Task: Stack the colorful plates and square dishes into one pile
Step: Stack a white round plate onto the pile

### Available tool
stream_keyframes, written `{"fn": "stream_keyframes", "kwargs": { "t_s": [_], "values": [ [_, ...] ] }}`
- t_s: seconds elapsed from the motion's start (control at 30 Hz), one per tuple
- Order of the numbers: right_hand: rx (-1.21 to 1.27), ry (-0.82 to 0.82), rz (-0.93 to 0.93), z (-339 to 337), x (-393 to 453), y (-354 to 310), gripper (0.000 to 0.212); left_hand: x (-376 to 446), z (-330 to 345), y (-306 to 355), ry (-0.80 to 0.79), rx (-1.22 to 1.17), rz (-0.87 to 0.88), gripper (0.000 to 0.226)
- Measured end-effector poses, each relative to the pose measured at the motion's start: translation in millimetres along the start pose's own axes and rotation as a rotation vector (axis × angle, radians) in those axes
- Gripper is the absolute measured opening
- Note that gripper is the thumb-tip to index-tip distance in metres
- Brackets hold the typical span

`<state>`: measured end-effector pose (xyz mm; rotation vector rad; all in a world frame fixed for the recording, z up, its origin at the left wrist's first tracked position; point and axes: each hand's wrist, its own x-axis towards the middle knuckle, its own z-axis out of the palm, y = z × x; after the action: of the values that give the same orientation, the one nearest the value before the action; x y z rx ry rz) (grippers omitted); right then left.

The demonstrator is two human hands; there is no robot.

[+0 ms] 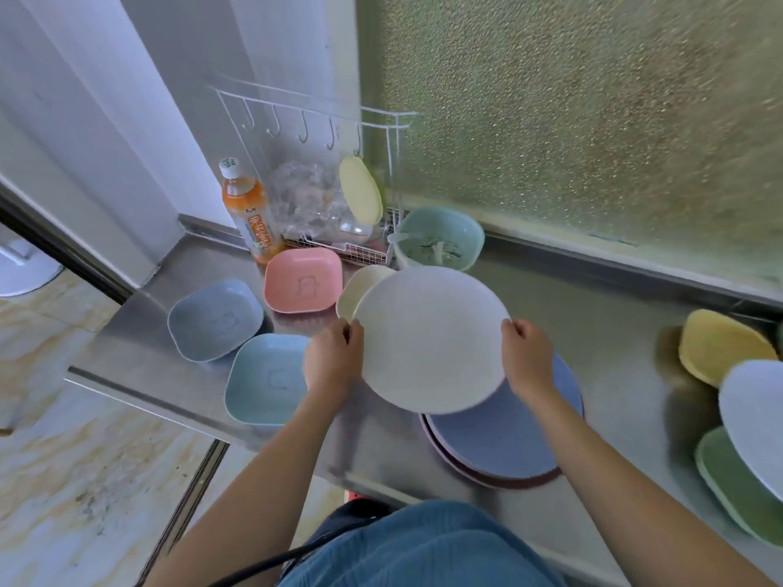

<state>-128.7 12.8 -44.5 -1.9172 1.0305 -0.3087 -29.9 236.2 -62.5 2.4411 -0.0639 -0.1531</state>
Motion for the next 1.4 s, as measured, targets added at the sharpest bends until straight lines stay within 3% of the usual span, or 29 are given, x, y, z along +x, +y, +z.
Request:
{"fn": "stream_keyframes", "kwargs": {
  "t_s": [0.33,0.7,0.97,1.03,1.13,1.2,1.4],
  "values": [
    [-0.480,0.157,-0.029,-63.5,-2.1,67.3,0.039,-44.8,49.2,42.3,-0.136,0.125,0.076,0.041],
    [-0.738,0.068,-0.108,-82.3,-12.9,102.2,0.038,-63.9,69.1,42.1,-0.226,0.253,0.089,0.052],
    [-0.675,0.105,-0.048,-75.5,-16.6,104.1,0.033,-57.2,73.3,38.8,-0.252,0.494,0.068,0.049],
    [-0.599,0.116,0.008,-74.8,-17.7,106.5,0.033,-53.2,78.1,38.0,-0.345,0.421,0.028,0.048],
    [-0.251,0.006,0.112,-70.4,-17.3,108.8,0.038,-47.6,83.0,38.4,-0.533,0.139,-0.057,0.043],
    [-0.090,-0.044,0.113,-69.0,-17.5,110.5,0.036,-45.7,82.7,40.6,-0.573,0.036,-0.074,0.036],
    [-0.121,0.049,0.118,-94.5,-8.6,125.9,0.035,-48.8,97.7,76.1,-0.654,-0.014,0.017,0.032]
  ]
}}
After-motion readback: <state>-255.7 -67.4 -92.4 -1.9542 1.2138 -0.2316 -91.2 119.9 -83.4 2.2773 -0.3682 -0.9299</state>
